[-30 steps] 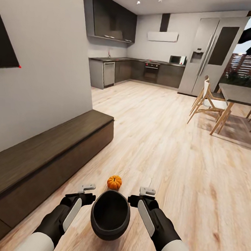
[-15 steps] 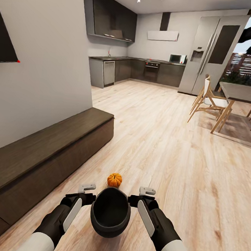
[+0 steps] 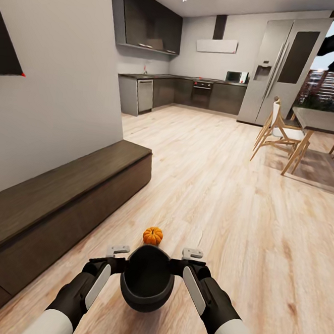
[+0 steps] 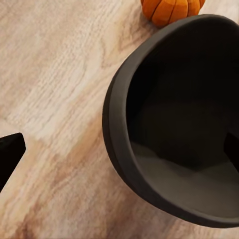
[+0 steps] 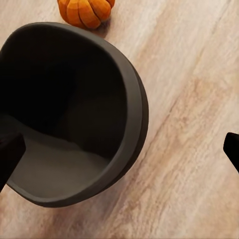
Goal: Place each of the two pumpkins and all three candles from the living room inside a cabinet in the living room (use any cabinet), then make sure every cabinet is closed, and position the cauldron so it is next to a table in the living room.
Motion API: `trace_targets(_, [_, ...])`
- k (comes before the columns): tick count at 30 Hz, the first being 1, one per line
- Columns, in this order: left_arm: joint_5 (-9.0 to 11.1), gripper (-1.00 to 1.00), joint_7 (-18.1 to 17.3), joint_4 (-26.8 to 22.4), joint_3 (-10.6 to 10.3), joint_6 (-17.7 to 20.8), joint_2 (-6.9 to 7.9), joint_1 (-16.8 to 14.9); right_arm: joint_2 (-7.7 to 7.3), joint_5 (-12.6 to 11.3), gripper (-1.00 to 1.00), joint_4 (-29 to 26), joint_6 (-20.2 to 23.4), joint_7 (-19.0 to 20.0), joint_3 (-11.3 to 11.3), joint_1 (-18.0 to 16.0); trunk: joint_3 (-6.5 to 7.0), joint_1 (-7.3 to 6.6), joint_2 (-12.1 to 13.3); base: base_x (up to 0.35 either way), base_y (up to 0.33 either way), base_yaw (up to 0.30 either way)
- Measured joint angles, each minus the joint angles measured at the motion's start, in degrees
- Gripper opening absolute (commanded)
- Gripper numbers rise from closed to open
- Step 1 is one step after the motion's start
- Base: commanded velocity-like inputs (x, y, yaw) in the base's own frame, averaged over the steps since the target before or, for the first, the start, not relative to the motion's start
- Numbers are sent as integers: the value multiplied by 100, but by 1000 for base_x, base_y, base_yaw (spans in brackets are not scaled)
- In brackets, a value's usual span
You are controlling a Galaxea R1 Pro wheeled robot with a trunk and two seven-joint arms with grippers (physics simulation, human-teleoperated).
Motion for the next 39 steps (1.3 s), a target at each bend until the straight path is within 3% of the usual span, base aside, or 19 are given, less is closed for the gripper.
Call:
trace_targets(3, [6,100,-82,0,0,1,0,-1,0,4,100,0,-1,10,0,0,-54,66,-120,0,0,0])
trace_targets(9, [-14,100,-571,1,7,-6,6,-1,0,10,100,0,-1,14,0,0,-162,198,-361,0,0,0])
trace_targets(26, [-34,100,-624,1,10,-18,0,-4,0,11,100,131,-197,12,21,0,-467,568,-1036,0,0,0])
trace_targets(39, [-29,100,-616,1,1,-19,0,-1,0,10,100,141,-308,11,33,0,-756,602,-1055,0,0,0])
